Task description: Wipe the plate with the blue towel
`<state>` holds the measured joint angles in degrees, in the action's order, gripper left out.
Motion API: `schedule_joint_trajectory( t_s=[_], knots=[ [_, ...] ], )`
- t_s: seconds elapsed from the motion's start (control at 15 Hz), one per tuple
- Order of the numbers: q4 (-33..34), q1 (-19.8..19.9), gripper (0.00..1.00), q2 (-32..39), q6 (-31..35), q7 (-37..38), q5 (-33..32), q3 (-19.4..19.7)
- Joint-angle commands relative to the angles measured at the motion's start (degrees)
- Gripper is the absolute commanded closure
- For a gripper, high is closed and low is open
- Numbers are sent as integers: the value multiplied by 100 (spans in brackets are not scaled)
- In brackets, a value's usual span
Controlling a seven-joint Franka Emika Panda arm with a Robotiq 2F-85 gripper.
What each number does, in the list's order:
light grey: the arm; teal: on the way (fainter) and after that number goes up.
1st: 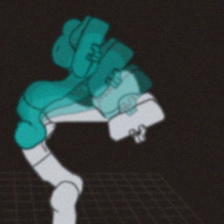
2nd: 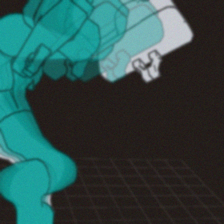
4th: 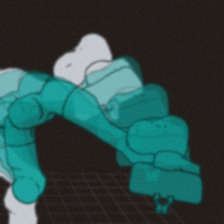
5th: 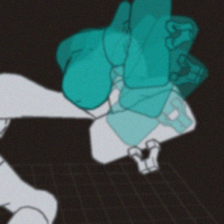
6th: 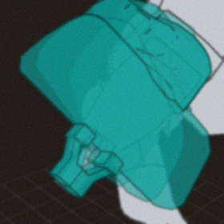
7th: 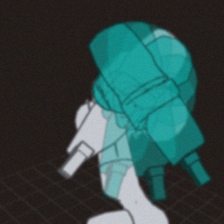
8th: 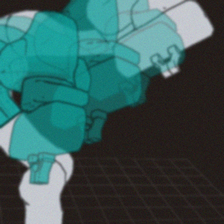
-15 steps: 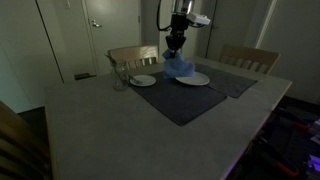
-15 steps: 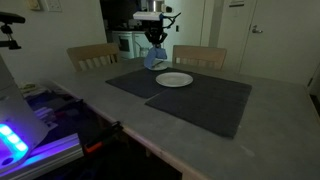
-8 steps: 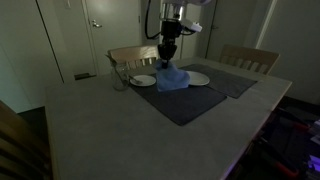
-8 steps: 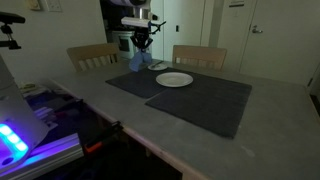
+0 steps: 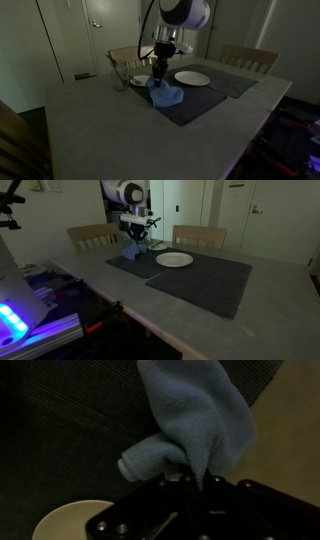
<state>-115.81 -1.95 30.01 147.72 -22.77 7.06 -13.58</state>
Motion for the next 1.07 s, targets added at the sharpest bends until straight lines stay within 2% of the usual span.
schedule_joint_trajectory(
  t_s=[0.0,0.07,0.13,0.2,0.33,0.6,0.8,1.0],
  knots=[
    [200,146,98,390,244,-352,-24,-161],
    [254,171,98,442,224,-395,-43,-173],
    [306,194,67,438,175,-416,-53,-186],
    [354,169,66,364,93,-411,-128,-154],
    [467,148,53,185,-94,-421,-276,-107],
    [761,248,25,-11,-439,-537,-298,-104],
    [906,178,3,-171,-856,-452,-458,76],
    [936,232,0,-188,-1129,-639,-452,58]
  ],
)
